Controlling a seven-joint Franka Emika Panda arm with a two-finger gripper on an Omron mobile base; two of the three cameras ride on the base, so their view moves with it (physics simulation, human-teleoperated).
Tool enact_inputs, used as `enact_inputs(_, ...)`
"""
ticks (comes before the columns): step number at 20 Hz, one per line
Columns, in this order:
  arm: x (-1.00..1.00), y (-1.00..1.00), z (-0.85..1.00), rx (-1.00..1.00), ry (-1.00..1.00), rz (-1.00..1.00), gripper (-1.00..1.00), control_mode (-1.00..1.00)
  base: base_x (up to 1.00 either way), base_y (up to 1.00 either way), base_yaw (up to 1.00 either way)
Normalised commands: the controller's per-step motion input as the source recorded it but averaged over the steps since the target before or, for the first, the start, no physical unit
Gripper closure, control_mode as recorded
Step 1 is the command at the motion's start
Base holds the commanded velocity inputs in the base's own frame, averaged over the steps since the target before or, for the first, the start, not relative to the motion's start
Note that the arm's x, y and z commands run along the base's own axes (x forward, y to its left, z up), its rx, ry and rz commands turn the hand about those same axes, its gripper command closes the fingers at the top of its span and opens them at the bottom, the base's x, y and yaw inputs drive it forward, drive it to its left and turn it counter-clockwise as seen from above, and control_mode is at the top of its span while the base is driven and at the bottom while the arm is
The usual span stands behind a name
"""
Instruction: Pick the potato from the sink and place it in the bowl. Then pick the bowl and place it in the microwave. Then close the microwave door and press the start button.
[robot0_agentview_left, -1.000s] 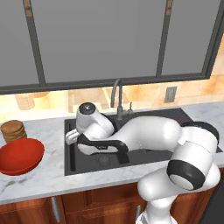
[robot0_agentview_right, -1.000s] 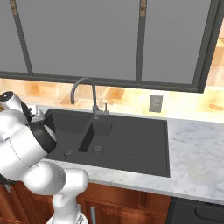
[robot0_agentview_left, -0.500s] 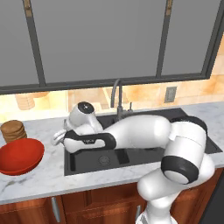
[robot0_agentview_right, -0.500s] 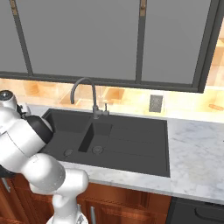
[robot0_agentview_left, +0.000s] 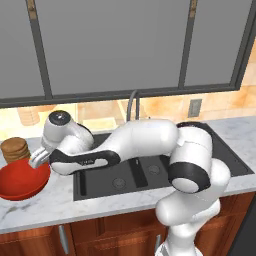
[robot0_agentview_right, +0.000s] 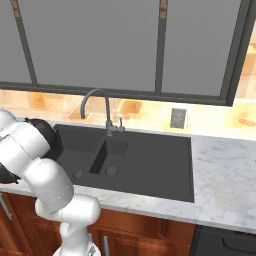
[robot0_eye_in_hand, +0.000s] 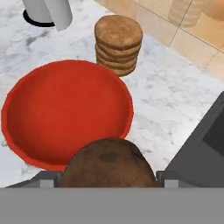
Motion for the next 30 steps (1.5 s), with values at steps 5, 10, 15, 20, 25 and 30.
enact_inputs(5,-0.08,1.00,-0.21,-0.18,0.00,0.00,1.00,-1.00,0.00,0.00,0.00)
enact_inputs(10,0.00,0.83,-0.71,-0.05,0.00,0.00,1.00,-1.00,0.00,0.00,0.00)
enact_inputs(15,0.02,0.49,-0.38,-0.02,-0.03,-0.01,1.00,-1.00,0.00,0.00,0.00)
enact_inputs(20,0.16,0.19,0.00,-0.01,0.00,-0.09,-1.00,-1.00,0.00,0.00,0.00)
enact_inputs(25,0.59,-0.01,0.00,0.00,0.01,-0.12,-1.00,-1.00,0.00,0.00,0.00)
enact_inputs(30,0.49,-0.22,0.00,0.00,0.02,-0.09,-1.00,-1.00,0.00,0.00,0.00)
